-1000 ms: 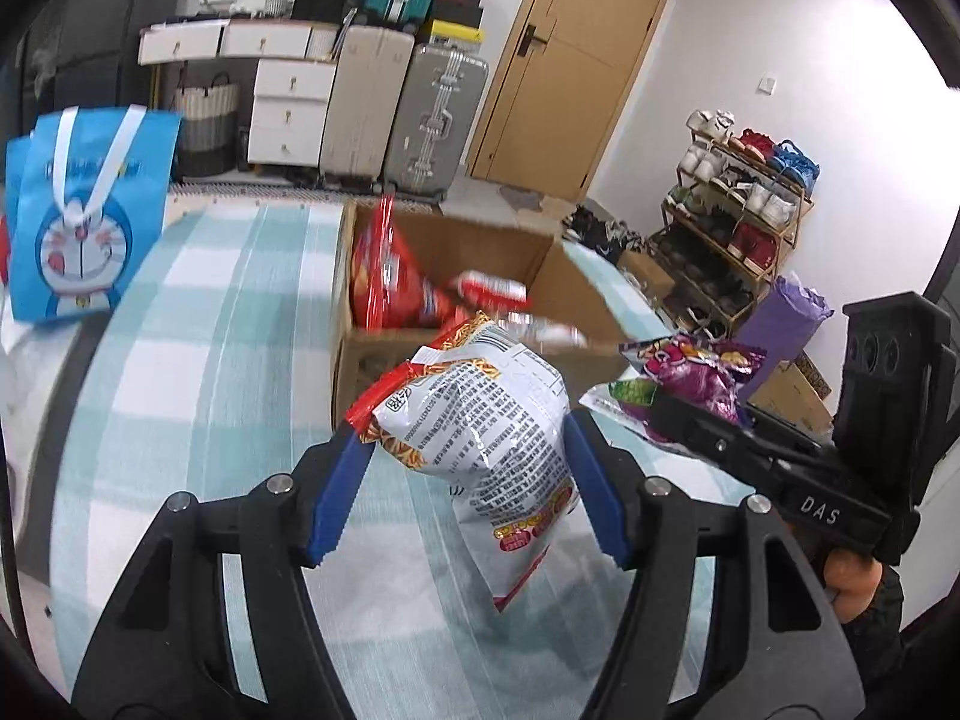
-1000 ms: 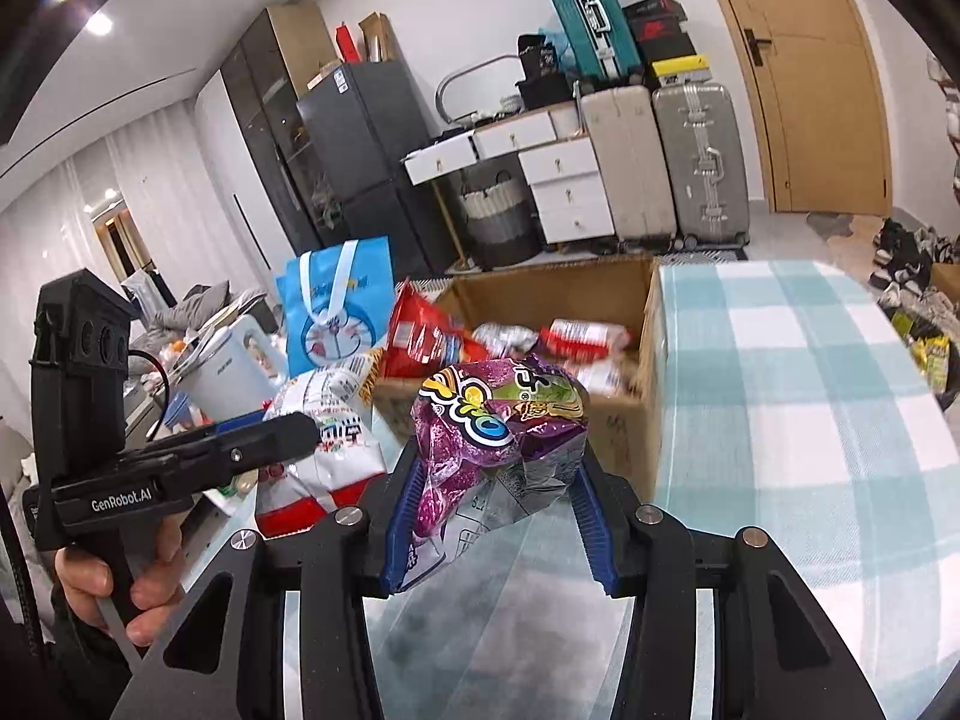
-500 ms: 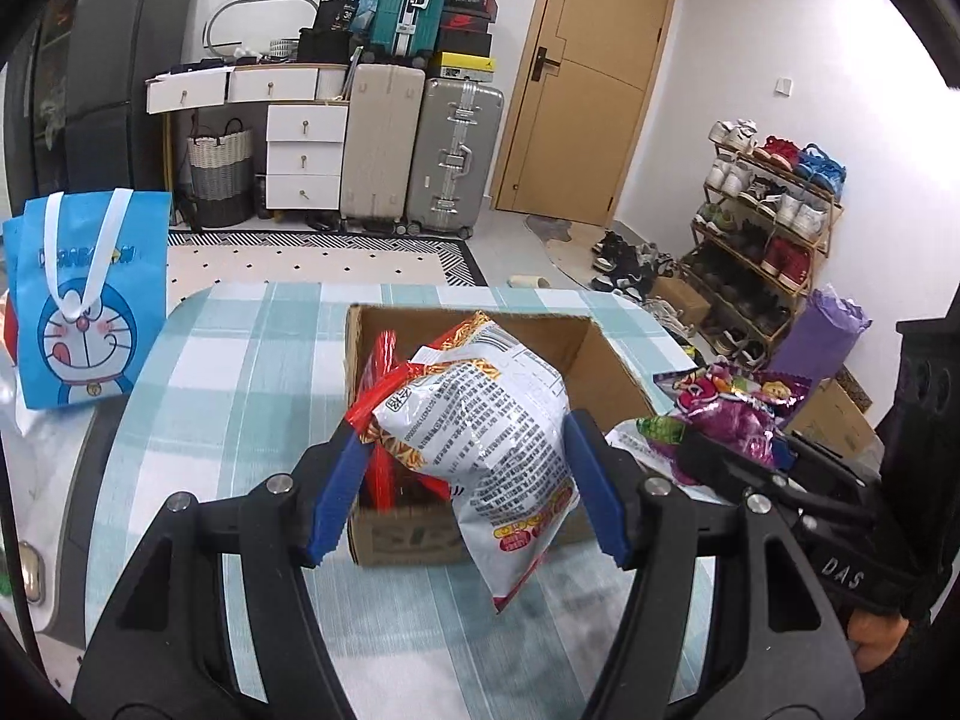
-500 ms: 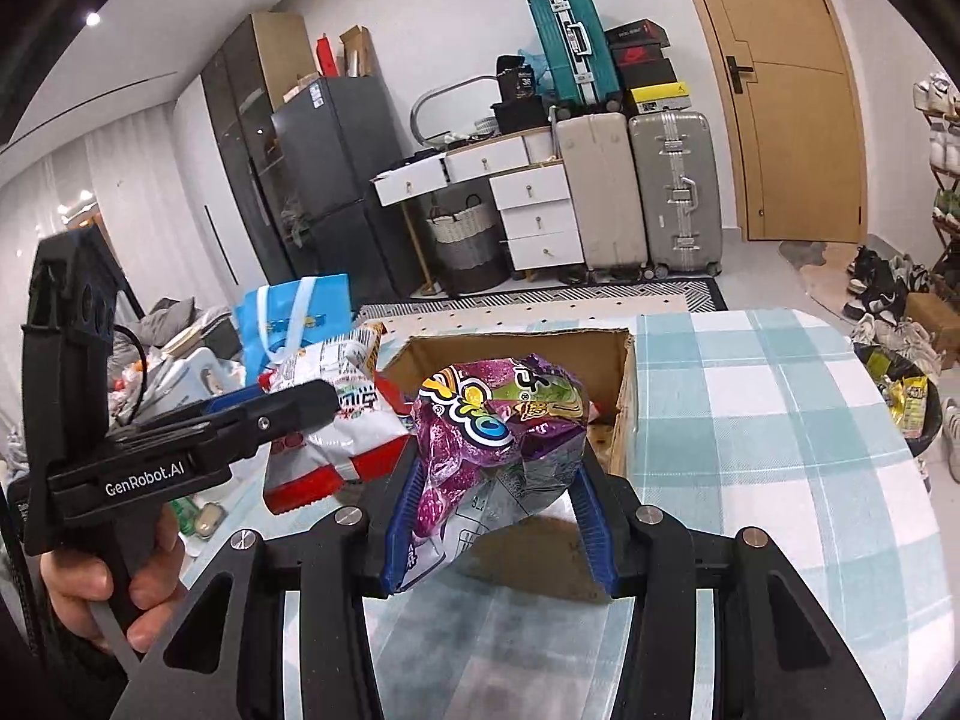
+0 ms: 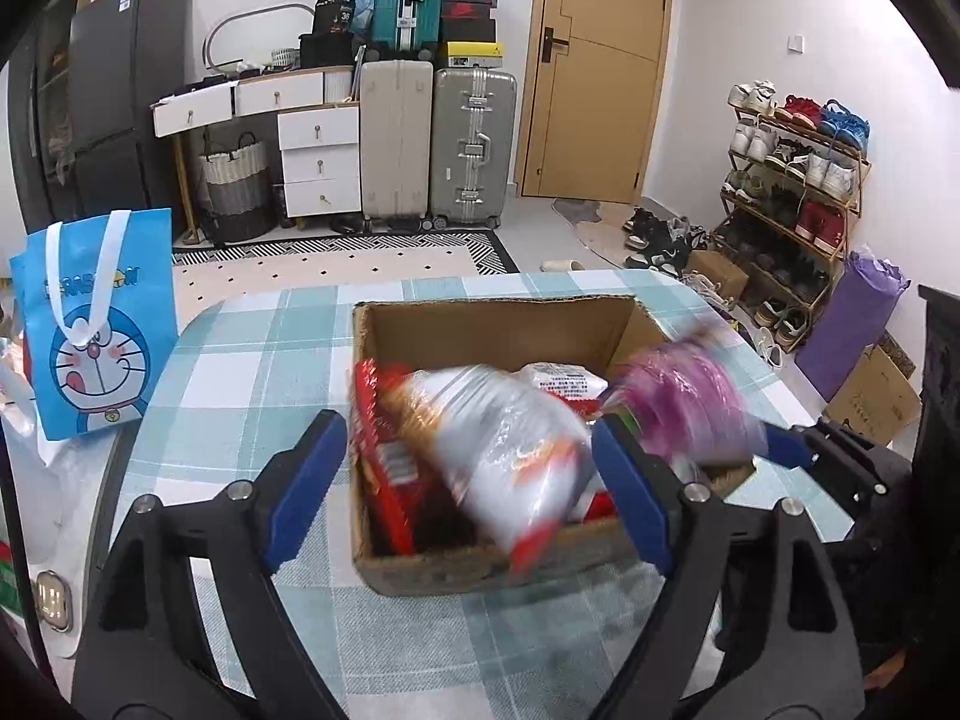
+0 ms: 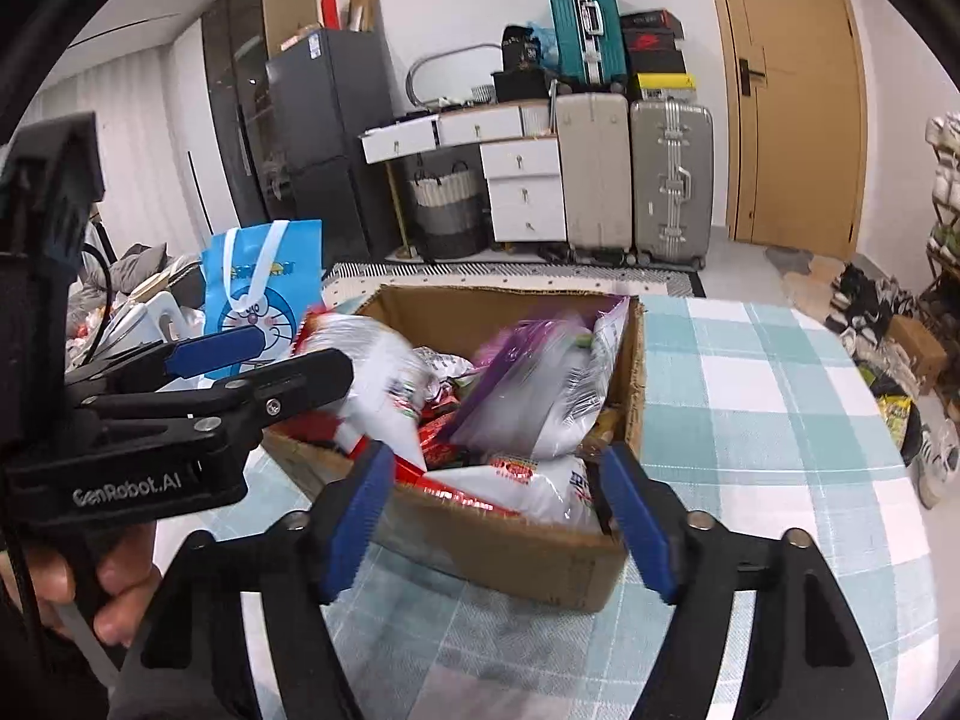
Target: Organize snacks
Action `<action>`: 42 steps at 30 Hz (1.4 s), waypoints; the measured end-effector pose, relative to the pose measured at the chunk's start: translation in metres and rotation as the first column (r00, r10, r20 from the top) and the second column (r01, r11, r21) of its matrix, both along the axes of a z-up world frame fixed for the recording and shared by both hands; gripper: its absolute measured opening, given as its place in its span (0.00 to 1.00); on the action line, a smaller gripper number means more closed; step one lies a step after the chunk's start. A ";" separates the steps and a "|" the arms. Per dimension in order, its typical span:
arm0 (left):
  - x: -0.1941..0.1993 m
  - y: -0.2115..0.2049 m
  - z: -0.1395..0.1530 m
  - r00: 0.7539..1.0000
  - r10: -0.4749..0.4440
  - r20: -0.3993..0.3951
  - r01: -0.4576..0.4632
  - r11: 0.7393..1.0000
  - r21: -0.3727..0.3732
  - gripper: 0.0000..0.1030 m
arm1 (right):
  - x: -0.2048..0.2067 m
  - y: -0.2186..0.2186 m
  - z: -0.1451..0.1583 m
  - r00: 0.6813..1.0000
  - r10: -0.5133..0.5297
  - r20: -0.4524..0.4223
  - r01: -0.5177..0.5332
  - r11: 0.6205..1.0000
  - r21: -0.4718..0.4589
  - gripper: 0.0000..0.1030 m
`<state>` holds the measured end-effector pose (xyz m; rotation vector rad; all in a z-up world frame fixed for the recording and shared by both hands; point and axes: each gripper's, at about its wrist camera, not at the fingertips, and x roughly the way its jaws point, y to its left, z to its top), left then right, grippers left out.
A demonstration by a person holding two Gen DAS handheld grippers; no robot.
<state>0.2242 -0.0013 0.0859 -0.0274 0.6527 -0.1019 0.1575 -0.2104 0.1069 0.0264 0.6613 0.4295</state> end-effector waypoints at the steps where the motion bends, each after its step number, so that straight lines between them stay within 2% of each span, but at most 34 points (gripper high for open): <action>1: -0.003 0.001 -0.001 1.000 -0.001 -0.003 0.001 1.000 0.004 0.80 | -0.006 -0.004 0.001 1.000 -0.004 0.012 0.004 1.000 0.003 0.85; 6: -0.034 0.011 -0.005 1.000 0.013 0.002 -0.013 1.000 0.026 0.85 | -0.026 -0.019 -0.001 1.000 -0.024 0.017 0.024 0.999 0.035 0.98; 10: -0.061 0.023 -0.010 0.998 0.039 0.047 -0.039 0.999 0.005 1.00 | -0.042 -0.032 -0.005 0.998 -0.041 0.036 0.039 0.997 0.068 0.99; 16: -0.097 0.034 -0.018 0.995 0.046 0.091 -0.044 0.999 -0.023 1.00 | -0.066 -0.041 -0.010 0.996 -0.042 0.081 0.033 0.994 0.102 0.99; 23: -0.125 0.033 -0.030 0.990 0.058 0.125 -0.058 0.998 -0.004 1.00 | -0.085 -0.043 -0.018 0.992 -0.047 0.118 0.032 0.992 0.120 0.99; 30: -0.131 0.026 -0.044 0.988 0.049 0.150 -0.053 0.998 0.028 1.00 | -0.095 -0.047 -0.022 0.984 -0.065 0.165 0.042 0.989 0.140 0.99; 35: -0.128 0.026 -0.053 0.984 0.056 0.169 -0.060 0.998 0.016 1.00 | -0.099 -0.047 -0.023 0.975 -0.078 0.206 0.051 0.990 0.134 1.00; 42: -0.129 0.026 -0.061 0.976 0.071 0.207 -0.076 0.997 0.013 1.00 | -0.101 -0.046 -0.025 0.972 -0.084 0.220 0.057 0.990 0.126 1.00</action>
